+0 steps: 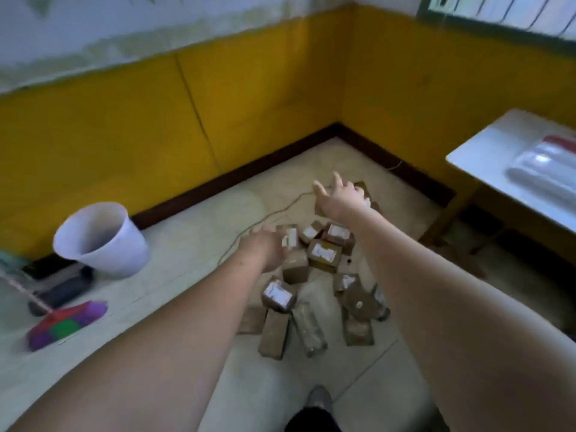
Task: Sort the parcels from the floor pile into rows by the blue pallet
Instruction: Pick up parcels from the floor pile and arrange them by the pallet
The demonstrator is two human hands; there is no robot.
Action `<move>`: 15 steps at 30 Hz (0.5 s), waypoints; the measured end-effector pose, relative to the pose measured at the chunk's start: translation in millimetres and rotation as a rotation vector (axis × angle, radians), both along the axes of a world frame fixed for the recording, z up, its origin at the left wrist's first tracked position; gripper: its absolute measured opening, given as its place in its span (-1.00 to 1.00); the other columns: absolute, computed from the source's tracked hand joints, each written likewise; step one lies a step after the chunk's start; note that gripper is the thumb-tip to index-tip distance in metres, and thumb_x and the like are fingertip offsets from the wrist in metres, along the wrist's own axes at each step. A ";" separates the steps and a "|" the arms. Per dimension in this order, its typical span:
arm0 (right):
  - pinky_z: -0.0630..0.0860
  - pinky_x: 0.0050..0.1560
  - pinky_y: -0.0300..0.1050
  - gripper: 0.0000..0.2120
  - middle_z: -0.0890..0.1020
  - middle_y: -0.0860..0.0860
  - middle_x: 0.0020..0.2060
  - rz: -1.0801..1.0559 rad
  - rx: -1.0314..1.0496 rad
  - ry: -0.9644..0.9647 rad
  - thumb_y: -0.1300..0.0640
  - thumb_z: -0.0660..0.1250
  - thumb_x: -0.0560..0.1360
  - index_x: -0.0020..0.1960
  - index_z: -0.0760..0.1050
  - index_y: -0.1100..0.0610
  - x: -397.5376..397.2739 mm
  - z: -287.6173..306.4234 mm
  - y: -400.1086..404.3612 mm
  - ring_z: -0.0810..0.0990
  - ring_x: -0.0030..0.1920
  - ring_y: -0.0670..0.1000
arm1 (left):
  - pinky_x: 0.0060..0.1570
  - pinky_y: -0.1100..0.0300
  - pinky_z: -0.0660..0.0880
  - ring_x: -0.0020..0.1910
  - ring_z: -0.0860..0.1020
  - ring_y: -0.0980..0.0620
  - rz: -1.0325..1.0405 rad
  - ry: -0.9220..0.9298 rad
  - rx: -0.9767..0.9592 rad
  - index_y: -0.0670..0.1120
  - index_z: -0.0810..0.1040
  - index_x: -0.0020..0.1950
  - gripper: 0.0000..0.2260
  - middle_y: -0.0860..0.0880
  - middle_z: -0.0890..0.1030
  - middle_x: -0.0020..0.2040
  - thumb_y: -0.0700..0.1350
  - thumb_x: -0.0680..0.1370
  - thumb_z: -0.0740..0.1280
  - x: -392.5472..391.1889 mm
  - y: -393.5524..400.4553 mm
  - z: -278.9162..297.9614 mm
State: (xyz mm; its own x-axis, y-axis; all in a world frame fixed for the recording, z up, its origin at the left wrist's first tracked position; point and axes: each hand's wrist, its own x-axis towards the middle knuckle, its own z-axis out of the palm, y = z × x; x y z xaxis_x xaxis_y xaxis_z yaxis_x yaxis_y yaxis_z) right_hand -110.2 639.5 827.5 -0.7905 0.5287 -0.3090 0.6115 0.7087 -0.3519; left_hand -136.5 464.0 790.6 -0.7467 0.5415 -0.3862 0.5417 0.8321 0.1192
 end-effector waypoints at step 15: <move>0.40 0.36 0.20 -0.21 0.11 0.17 0.56 -0.567 -0.413 -0.398 -0.34 0.08 0.56 0.61 -0.14 -0.01 -16.6 -573.1 -42.0 0.28 0.46 0.29 | 0.22 0.02 0.42 0.31 0.39 -0.11 -0.054 -0.226 -0.040 -0.06 0.34 0.44 -0.60 -0.09 0.41 0.35 -0.01 0.61 0.16 -138.9 -20.2 -495.6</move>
State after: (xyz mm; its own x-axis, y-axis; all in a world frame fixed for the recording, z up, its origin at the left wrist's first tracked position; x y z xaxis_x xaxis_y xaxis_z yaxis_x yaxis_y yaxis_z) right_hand -126.8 597.4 254.4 -0.2253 0.5982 -0.7690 0.9738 0.1131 -0.1973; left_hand -275.4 443.9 295.0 -0.6090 0.5594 -0.5622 0.5490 0.8090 0.2103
